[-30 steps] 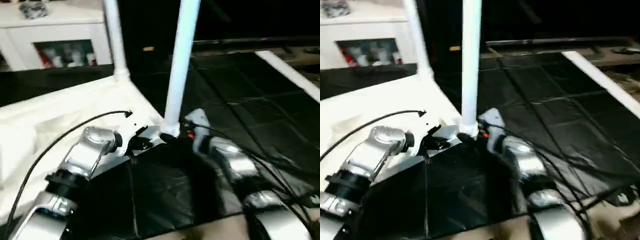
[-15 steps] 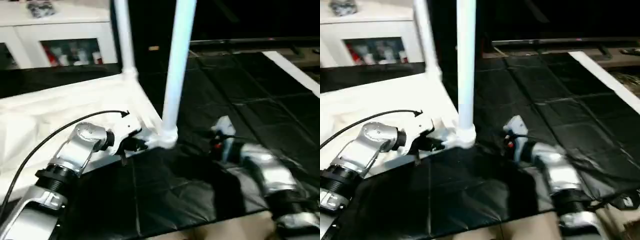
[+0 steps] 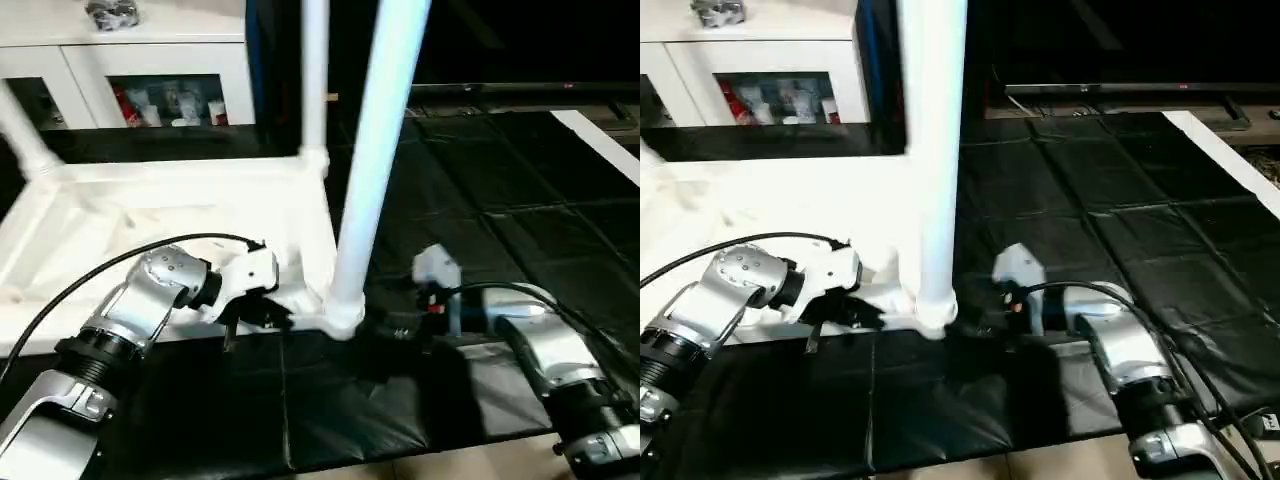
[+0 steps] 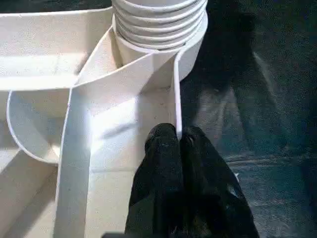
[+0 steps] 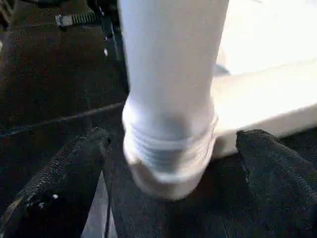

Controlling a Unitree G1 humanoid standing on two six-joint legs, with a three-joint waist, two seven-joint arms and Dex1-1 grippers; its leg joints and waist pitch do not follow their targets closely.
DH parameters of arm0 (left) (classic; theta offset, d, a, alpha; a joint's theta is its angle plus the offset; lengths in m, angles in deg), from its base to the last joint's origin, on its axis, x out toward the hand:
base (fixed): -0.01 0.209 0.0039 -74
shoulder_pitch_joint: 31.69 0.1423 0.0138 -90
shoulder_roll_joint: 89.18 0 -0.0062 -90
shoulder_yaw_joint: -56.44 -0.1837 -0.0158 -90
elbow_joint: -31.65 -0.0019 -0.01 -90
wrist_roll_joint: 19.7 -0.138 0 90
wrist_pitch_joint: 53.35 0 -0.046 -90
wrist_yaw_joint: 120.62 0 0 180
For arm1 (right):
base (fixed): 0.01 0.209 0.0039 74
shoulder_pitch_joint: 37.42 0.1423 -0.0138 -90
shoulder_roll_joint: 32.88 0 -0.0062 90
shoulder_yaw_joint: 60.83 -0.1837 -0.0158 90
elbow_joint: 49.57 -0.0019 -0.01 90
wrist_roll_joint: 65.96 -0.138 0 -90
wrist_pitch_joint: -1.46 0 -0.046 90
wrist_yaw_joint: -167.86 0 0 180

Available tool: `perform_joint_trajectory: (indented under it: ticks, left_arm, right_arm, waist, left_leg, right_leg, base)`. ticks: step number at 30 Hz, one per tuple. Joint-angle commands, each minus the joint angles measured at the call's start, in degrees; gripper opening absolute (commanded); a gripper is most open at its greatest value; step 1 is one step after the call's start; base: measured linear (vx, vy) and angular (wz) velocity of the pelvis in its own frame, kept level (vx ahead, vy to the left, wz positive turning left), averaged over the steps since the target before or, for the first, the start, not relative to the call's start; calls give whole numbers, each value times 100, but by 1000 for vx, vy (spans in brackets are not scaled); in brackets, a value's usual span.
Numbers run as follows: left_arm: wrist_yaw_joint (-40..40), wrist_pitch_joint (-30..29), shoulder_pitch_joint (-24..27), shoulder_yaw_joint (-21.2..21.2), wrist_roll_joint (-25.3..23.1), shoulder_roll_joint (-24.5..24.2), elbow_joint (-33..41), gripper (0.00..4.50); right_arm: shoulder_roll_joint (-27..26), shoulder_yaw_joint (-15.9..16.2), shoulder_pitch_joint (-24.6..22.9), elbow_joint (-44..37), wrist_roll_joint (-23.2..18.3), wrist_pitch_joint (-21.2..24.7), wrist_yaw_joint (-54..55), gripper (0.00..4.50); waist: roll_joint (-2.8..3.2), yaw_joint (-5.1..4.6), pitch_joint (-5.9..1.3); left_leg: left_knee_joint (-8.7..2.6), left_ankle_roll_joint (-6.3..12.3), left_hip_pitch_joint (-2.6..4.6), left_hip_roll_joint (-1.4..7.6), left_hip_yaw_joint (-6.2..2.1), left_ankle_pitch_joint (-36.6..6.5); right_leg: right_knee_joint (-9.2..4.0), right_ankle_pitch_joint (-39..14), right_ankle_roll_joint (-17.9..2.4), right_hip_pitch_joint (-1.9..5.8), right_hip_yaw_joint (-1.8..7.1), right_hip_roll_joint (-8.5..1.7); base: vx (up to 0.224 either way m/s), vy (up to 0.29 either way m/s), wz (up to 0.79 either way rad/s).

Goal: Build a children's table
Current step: Rotate leg to tighten

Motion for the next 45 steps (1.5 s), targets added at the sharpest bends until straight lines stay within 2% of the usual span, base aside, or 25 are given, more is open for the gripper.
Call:
perform_joint_trajectory:
  ticks: [1, 7, 8, 18, 20, 23, 28, 30, 31, 32, 34, 36, 37, 38, 39, 40, 41, 42, 43, 44, 45]
  left_arm:
    - [273, 136, -60, -259, -75, 38, 118, 0]
    - [419, 196, -40, -343, -87, 58, 221, 0]
    - [425, 206, -37, -352, -92, 63, 224, 0]
    - [469, 292, -16, -377, -120, 44, 210, 0]
    - [464, 301, -17, -382, -125, 42, 197, 0]
    - [455, 311, -18, -386, -136, 47, 176, 0]
    - [385, 290, -34, -356, -145, 72, 119, 0]
    - [214, 80, -46, -254, -90, 156, 84, 0]
    - [207, 71, -46, -249, -87, 160, 82, 0]
    - [19, -129, -76, -165, -69, 241, 47, 0]
    - [-329, -447, -133, -6, -28, 400, -23, 0]
    - [-950, -923, -178, 250, 75, 745, -23, 0]
    - [-950, -923, -178, 250, 75, 745, -23, 0]
    - [-1125, -1053, -188, 310, 94, 847, -3, 0]
    - [-1461, -1321, -209, 430, 123, 1052, 36, 0]
    - [-1738, -1513, -229, 525, 142, 1221, 55, 0]
    - [-1832, -1579, -236, 556, 149, 1281, 64, 0]
    - [-2220, -1866, -265, 686, 171, 1541, 117, 0]
    - [-2220, -1866, -265, 686, 171, 1541, 117, 0]
    - [-2457, -2055, -287, 768, 173, 1704, 163, 0]
    - [-2607, -2170, -306, 815, 171, 1811, 194, 0]
  right_arm:
    - [-33, 105, 134, 126, 108, -121, -75, 445]
    - [-180, 172, 308, 377, 19, -142, -294, 445]
    - [-191, 180, 322, 409, 8, -136, -334, 419]
    - [-263, 209, 371, 580, -50, -75, -583, 330]
    - [-271, 207, 369, 591, -48, -79, -595, 320]
    - [-293, 212, 370, 632, -44, -95, -620, 293]
    - [-318, 218, 340, 626, -61, -66, -631, 278]
    - [-340, 207, 243, 544, -95, 32, -612, 277]
    - [-341, 207, 239, 541, -96, 36, -611, 277]
    - [-387, 159, 158, 462, -153, 194, -497, 277]
    - [-514, 47, 18, 341, -244, 422, -197, 276]
    - [-834, -66, -175, 311, -84, 564, 708, 276]
    - [-834, -66, -175, 311, -84, 564, 708, 276]
    - [-936, -94, -201, 349, -21, 550, 968, 276]
    - [-1153, -187, -173, 490, 48, 637, 1468, 276]
    - [-1335, -270, -107, 641, 78, 729, 1852, 276]
    - [-1400, -298, -75, 703, 88, 753, 1984, 276]
    - [-1685, -414, 89, 982, 136, 843, 2542, 276]
    - [-1685, -414, 89, 982, 136, 843, 2542, 276]
    - [-1858, -493, 227, 1163, 159, 900, 2891, 275]
    - [-1975, -545, 346, 1313, 175, 927, 3133, 275]
  waist:
    - [16, -26, -400]
    - [6, 10, -405]
    - [-1, 14, -403]
    - [-10, 40, -398]
    - [10, 40, -401]
    - [-1, 37, -404]
    - [-2, 40, -406]
    - [-6, 39, -405]
    - [35, 43, -403]
    - [11, 41, -397]
    - [14, 45, -381]
    - [12, 28, -366]
    - [14, 29, -362]
    - [-2, -15, -359]
    - [-12, -23, -356]
    - [28, -86, -347]
    - [21, -124, -347]
    - [29, -199, -347]
    - [29, -199, -347]
    - [24, -264, -352]
    - [24, -264, -352]
  left_leg:
    - [-327, 284, 44, 162, 20, -960]
    - [-321, 273, 29, 169, 14, -940]
    - [-321, 274, 24, 167, 15, -939]
    - [-308, 220, 22, 152, 11, -1030]
    - [-308, 220, 15, 154, 5, -1013]
    - [-303, 219, 13, 147, 8, -998]
    - [-300, 216, 20, 147, 10, -1008]
    - [-298, 218, 18, 143, 14, -999]
    - [-298, 209, 20, 143, 10, -1010]
    - [-301, 196, 31, 145, 17, -1062]
    - [-308, 170, 64, 151, 22, -1160]
    - [-321, 108, 44, 137, 11, -1218]
    - [-324, 69, 57, 140, 2, -1268]
    - [-344, 6, 27, 114, -26, -1377]
    - [-342, 4, 35, 100, -28, -1404]
    - [-342, -28, 47, 99, -31, -1467]
    - [-334, -42, 47, 97, -30, -1496]
    - [-332, -47, 20, 81, -40, -1493]
    - [-332, -47, 20, 81, -40, -1493]
    - [-323, -21, 6, 63, -53, -1490]
    - [-323, -21, 6, 63, -53, -1490]
  right_leg:
    - [-301, -1276, -1064, 311, 335, -380]
    - [-274, -1271, -1067, 329, 347, -380]
    - [-271, -1270, -1063, 330, 347, -378]
    - [-284, -1575, -946, 314, 362, -377]
    - [-268, -1508, -964, 318, 363, -373]
    - [-267, -1460, -975, 321, 363, -370]
    - [-270, -1495, -975, 318, 363, -369]
    - [-271, -1499, -970, 320, 362, -365]
    - [-269, -1508, -978, 318, 362, -369]
    - [-288, -1563, -962, 313, 365, -359]
    - [-314, -1694, -961, 287, 372, -360]
    - [-334, -1920, -885, 290, 372, -364]
    - [-350, -2039, -848, 279, 370, -378]
    - [-379, -2401, -698, 310, 344, -378]
    - [-404, -2528, -634, 306, 338, -377]
    - [-426, -2650, -609, 284, 343, -382]
    - [-436, -2699, -609, 277, 342, -386]
    - [-446, -2763, -578, 294, 326, -376]
    - [-446, -2763, -578, 294, 326, -376]
    - [-462, -2819, -549, 304, 309, -375]
    - [-462, -2819, -549, 304, 309, -375]
  base:
    - [0, 0, 0]
    - [0, 0, 0]
    - [0, 0, 0]
    - [0, 0, 0]
    - [0, 0, 0]
    - [0, 0, 0]
    - [0, 0, 0]
    - [0, 0, 0]
    - [0, 0, 0]
    - [0, 0, 0]
    - [0, 0, 0]
    - [0, 0, 0]
    - [0, 0, 0]
    - [0, 0, 0]
    - [0, 0, 0]
    - [0, 0, 0]
    - [0, 0, 0]
    - [0, 0, 0]
    - [0, 0, 0]
    - [0, 0, 0]
    - [0, 0, 0]
